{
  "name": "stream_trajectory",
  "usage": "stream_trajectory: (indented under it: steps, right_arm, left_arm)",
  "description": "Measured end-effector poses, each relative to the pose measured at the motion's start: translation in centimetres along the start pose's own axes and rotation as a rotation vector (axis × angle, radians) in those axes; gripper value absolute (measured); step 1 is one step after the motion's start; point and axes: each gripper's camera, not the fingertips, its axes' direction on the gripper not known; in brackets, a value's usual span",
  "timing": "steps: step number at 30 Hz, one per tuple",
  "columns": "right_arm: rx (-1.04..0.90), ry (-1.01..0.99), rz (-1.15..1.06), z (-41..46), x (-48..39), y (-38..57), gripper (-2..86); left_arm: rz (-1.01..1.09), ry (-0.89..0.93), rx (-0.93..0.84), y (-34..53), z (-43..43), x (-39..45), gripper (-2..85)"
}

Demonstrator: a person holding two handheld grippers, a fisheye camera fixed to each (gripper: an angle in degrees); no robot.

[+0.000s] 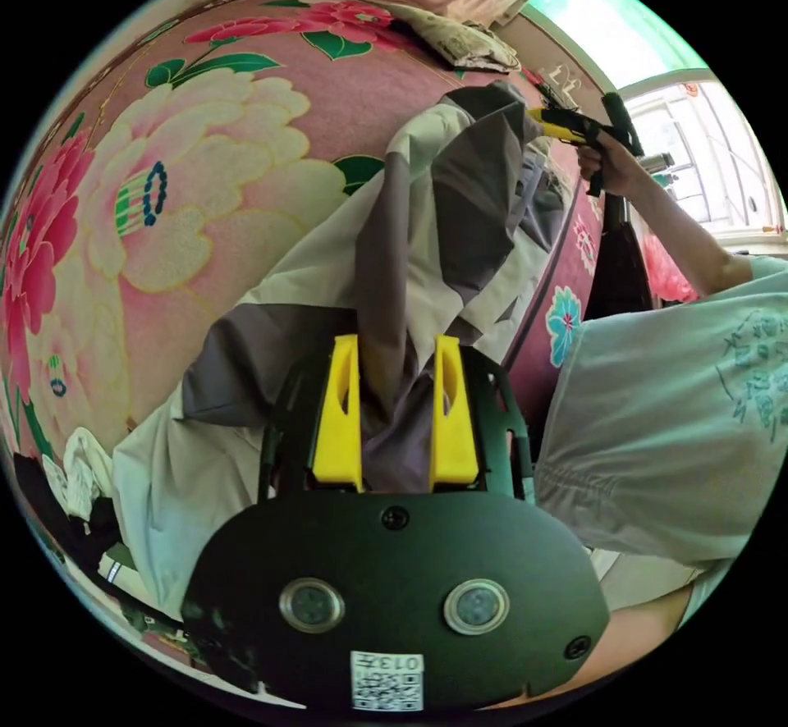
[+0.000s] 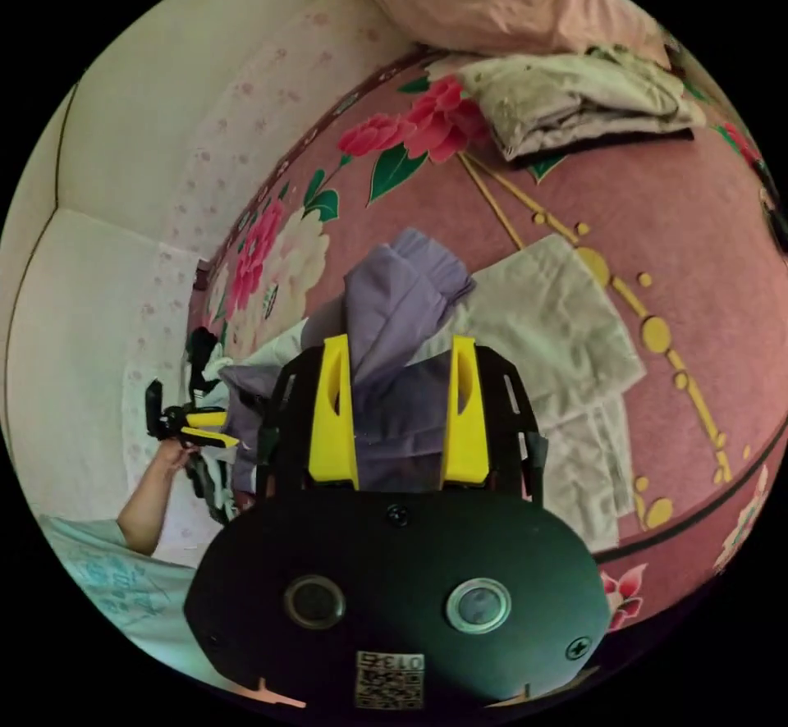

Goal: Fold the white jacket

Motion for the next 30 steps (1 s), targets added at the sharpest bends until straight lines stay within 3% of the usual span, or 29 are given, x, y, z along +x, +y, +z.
stream_trajectory:
  steps: [4,7,9,11,17,20,22,25,27,30]
  right_arm:
    - [-0.064,-0.202,0.125,2.4,0.1,-2.1,3.1]
    - [-0.013,-0.205,-0.009,-1.7,-3.2,-2.1,1.9]
    - [0.004,-0.296,-0.098,-6.3,-4.8,-1.0,1.8]
    - [-0.003,-0.315,-0.068,-8.4,-4.2,0.0,2.1]
    - [-0.151,-0.072,0.159,-2.9,-0.1,1.7,7.4]
    - [-0.049,-0.061,0.133,-6.6,-3.4,3.3,7.1]
    - [0.014,0.005,0.062,-9.2,-7.1,4.7,5.8]
    - [0.112,-0.006,-0.256,-10.3,-17.2,6.9,4.2]
    - [0.052,0.056,-0.57,-7.0,-26.6,8.8,4.0]
    - [-0.106,0.151,-0.858,-0.6,-34.9,12.3,3.0]
  left_arm:
    - [0.028,-0.018,-0.034,-1.5,0.3,-0.9,2.2]
    - [0.154,0.044,-0.013,-1.3,-1.4,-1.0,1.0]
    - [0.211,0.179,0.017,-0.8,-2.9,-2.2,0.6]
    - [0.202,0.236,0.045,-1.2,-3.5,-3.7,0.5]
    - [-0.005,0.182,-0.093,-6.4,-0.1,-7.9,1.4]
    - [0.011,0.143,-0.103,-6.7,-0.8,-7.5,2.7]
    - [0.043,0.156,-0.093,-6.1,-1.8,-7.0,4.2]
    - [0.102,0.165,-0.051,-4.5,-3.8,-5.9,7.0]
    - [0.14,0.124,-0.044,-3.2,-4.6,-4.8,8.2]
    - [0.177,0.058,-0.076,-2.6,-4.1,-3.5,8.2]
